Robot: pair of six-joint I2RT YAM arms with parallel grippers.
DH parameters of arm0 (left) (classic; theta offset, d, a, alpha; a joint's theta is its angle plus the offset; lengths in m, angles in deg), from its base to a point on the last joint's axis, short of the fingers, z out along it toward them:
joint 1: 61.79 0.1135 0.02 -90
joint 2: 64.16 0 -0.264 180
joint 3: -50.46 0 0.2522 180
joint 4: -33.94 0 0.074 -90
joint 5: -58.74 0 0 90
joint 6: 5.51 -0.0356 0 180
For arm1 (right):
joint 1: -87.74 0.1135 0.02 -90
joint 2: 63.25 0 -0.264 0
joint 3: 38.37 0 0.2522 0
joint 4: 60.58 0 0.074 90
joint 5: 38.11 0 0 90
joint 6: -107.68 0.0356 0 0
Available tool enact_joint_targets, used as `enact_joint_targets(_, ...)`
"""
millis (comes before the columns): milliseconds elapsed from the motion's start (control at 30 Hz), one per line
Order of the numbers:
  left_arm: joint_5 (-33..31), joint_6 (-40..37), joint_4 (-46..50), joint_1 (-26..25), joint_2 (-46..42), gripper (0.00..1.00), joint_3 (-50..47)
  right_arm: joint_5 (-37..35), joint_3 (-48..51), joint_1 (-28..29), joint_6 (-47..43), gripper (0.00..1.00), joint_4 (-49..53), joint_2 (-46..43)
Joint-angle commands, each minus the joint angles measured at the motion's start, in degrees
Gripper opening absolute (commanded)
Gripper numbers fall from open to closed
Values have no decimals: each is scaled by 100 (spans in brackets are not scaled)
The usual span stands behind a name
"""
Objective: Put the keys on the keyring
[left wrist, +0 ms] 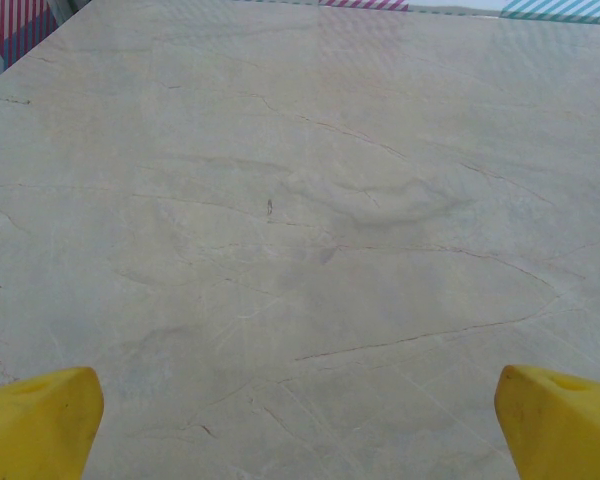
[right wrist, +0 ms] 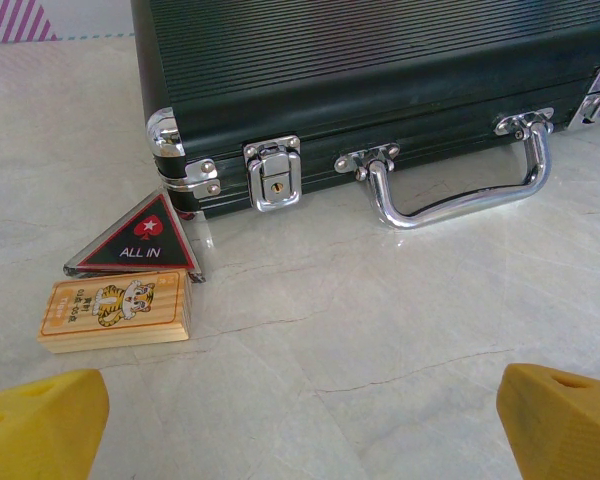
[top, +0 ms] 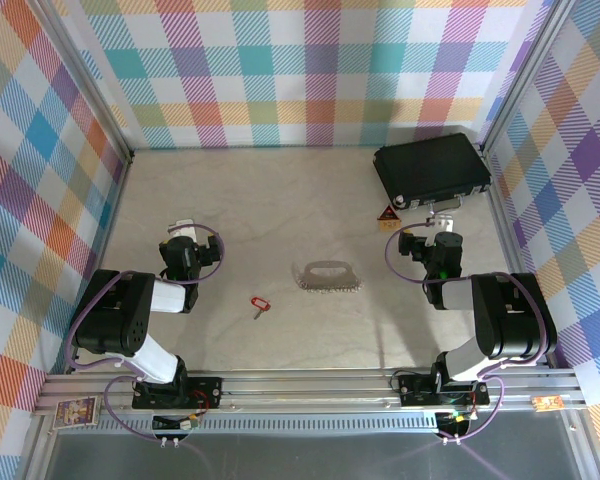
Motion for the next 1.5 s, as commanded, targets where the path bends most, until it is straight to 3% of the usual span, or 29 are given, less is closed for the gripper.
enact_joint_targets(0,43,-62,-206,-37,48,100,105,-44,-142,22,117,99,-229,92)
enact_joint_targets(600,206,-108,-179,-43,30,100,105,-44,-115,19,113,99,-263,72)
enact_joint_targets(867,355,-156,337,-35,-410,100,194,88,-275,51,-4,99,439,-475)
enact_joint_targets(1067,360,-19,1704,-44,-1419,100,387,28,-454,297,-211,99,1374,-1256)
enact_joint_targets(1133,397,149,2461,-44,-1842,100,582,-207,-627,394,89,99,1914,-1515)
enact_joint_targets(1267,374,1219,4455,-91,-2579,100,1197,-372,-1573,516,999,99,4232,-1990)
enact_joint_targets(1367,831,1762,5663,-140,-2854,100,1616,-256,-1783,724,1122,99,4939,-2339)
enact_joint_targets(1467,1788,2077,6248,-170,-3043,100,1779,-17,-2088,947,1220,99,5844,-2508)
